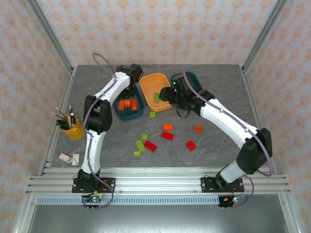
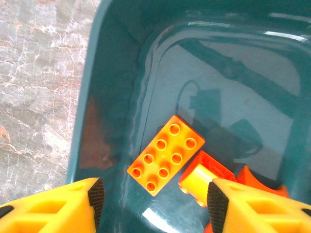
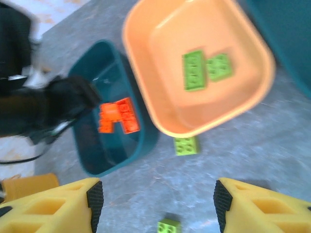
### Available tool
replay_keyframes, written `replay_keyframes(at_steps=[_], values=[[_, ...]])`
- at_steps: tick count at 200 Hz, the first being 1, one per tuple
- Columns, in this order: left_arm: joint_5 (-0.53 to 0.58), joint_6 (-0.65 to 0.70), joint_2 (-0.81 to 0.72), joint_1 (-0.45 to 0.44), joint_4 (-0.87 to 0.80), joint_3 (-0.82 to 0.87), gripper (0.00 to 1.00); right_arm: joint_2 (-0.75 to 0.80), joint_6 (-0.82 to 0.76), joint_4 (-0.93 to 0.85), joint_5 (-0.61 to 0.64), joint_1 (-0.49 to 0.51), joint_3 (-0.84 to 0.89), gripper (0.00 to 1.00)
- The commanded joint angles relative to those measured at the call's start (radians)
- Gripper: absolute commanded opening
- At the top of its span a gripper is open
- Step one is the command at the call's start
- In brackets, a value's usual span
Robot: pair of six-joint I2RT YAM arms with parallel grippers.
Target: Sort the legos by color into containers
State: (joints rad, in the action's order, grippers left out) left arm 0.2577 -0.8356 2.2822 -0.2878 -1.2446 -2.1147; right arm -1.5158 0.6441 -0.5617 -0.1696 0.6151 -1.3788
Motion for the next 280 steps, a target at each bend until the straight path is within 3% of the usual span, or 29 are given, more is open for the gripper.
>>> replay_keyframes(at_steps=[1,44,83,96,121,209,239,280], values=[[-0.023,0.007,-0.175,-0.024,0.012,-0.011,0.65,0.050,0.131,-0.273,0.168,-0.029,0.019,0.63],[-0.142,0.143,-0.475,-0.180,0.216,0.248,0.80,0.089,0.371,-0.459,0.027,-0.139,0.254,0.67],[-0.390,0.271,-0.712,-0.340,0.452,0.614,0.87,0.207,0.598,-0.291,-0.114,-0.156,0.538,0.72],[-0.438,0.293,-0.775,-0.391,0.511,0.718,0.96,0.219,0.622,-0.264,-0.125,-0.156,0.585,0.73],[-0.460,0.294,-0.848,-0.455,0.549,0.855,0.98,0.222,0.647,-0.191,-0.150,-0.157,0.659,0.73],[-0.468,0.285,-0.907,-0.475,0.575,0.927,0.98,0.240,0.575,-0.123,-0.151,-0.149,0.651,0.77],[-0.473,0.274,-0.917,-0.478,0.590,0.952,0.98,0.182,0.534,-0.085,-0.189,-0.140,0.642,0.78],[-0.495,0.254,-0.966,-0.481,0.637,0.993,1.00,0.102,0.468,-0.048,-0.215,-0.138,0.669,0.69]])
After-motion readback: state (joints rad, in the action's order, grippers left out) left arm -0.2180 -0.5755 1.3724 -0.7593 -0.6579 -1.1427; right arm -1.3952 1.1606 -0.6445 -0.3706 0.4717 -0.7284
